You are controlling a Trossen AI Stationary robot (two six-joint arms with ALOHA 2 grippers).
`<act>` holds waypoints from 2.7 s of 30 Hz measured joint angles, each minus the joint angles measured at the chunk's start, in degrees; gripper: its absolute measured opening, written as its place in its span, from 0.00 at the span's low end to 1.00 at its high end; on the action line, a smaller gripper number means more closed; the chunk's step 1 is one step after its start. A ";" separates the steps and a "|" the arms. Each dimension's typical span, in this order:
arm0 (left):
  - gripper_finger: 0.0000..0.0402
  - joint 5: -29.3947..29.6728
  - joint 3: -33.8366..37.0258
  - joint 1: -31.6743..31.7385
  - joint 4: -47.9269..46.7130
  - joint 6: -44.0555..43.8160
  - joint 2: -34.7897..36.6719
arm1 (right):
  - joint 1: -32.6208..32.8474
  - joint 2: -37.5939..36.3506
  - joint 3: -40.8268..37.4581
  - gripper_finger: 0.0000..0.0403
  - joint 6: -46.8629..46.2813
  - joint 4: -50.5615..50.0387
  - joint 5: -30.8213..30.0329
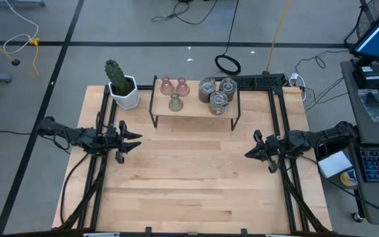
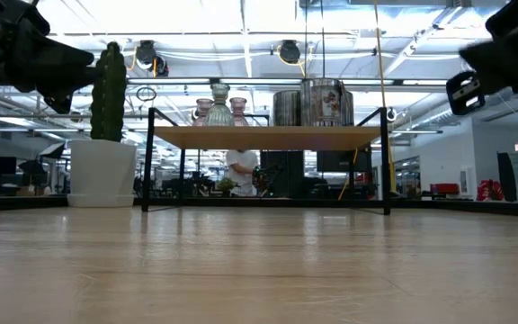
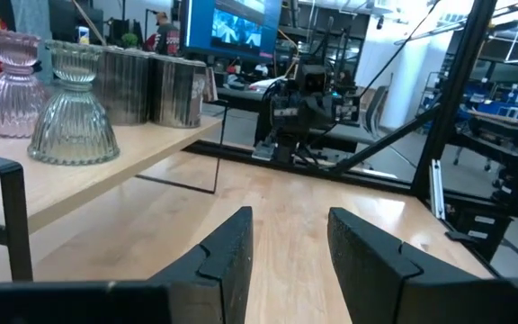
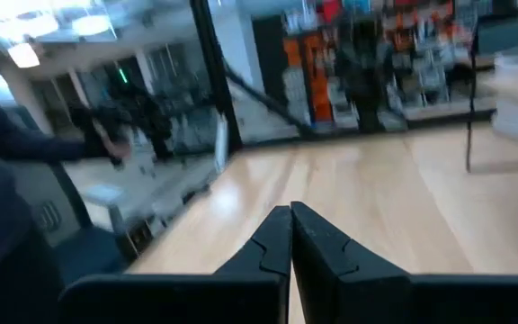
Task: Pick & Place candle stick holders
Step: Return to Home Position
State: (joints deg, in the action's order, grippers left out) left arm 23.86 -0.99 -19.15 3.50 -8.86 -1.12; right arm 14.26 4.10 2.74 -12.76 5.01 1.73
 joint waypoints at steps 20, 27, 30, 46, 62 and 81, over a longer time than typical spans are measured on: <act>0.36 -0.31 0.02 0.02 -0.17 -0.85 -0.01 | -0.02 -0.06 -1.75 0.00 1.51 -2.49 -0.35; 0.36 -0.33 0.04 0.02 -0.19 -0.29 0.01 | -0.02 0.22 -1.79 0.00 5.84 -2.90 -1.43; 0.36 -0.33 0.04 0.01 -0.19 -0.29 0.00 | -0.02 0.23 -1.79 0.00 4.42 -2.90 -1.44; 0.36 -0.36 0.04 0.00 -0.18 -0.31 0.00 | -0.02 0.24 -1.86 0.00 4.06 -2.92 -1.46; 0.36 -0.37 0.06 0.02 -0.18 -0.36 0.00 | -0.02 0.24 -1.86 0.00 4.05 -2.99 -1.47; 0.36 -0.38 0.06 0.01 -0.19 -0.36 0.00 | -0.02 0.24 -1.88 0.00 4.06 -3.02 -1.50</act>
State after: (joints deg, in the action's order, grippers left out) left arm 23.49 -0.93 -19.14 3.31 -9.21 -1.12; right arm 14.24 4.34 0.86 -8.70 1.99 0.23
